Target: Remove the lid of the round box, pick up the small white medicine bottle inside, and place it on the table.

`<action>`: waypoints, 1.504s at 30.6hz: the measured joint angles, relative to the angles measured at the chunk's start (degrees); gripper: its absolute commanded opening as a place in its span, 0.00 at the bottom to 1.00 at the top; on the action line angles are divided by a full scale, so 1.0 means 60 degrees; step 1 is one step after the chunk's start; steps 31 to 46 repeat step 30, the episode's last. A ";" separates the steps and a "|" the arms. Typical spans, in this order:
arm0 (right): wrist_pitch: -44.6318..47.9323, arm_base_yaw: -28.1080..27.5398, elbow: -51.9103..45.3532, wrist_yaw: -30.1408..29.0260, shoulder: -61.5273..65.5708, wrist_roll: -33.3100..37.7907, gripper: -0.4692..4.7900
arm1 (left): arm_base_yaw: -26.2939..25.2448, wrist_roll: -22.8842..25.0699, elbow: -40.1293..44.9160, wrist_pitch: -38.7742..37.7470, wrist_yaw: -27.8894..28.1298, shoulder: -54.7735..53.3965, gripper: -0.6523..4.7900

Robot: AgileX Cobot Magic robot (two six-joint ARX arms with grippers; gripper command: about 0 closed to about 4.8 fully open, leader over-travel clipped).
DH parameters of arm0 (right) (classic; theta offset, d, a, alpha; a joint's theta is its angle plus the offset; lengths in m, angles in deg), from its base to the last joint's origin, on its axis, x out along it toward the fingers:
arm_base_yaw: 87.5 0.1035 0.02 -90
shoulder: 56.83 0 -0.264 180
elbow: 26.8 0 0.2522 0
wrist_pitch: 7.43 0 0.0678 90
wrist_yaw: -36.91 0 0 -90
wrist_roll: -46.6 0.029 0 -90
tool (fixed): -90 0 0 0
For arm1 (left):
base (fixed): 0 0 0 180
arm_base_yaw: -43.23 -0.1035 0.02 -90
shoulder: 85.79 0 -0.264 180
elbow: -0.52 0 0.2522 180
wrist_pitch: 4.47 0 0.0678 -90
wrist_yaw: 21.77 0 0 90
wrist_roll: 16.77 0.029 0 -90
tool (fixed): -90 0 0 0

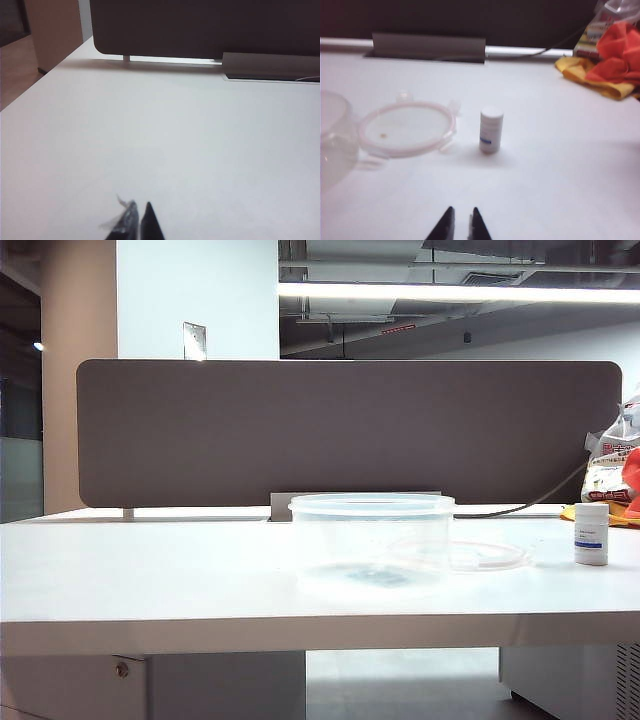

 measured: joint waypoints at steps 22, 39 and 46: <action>-0.0219 0.0007 0.0000 0.0018 0.0000 -0.0058 0.17 | 0.0000 0.0000 0.0000 0.0000 0.0000 -0.0004 0.16; -0.0219 0.0007 0.0000 0.0015 0.0000 -0.0058 0.17 | 0.0000 0.0000 0.0000 0.0000 0.0000 -0.0004 0.16; -0.0219 0.0007 0.0000 0.0015 0.0000 -0.0058 0.17 | 0.0000 0.0000 0.0000 0.0000 0.0000 -0.0004 0.16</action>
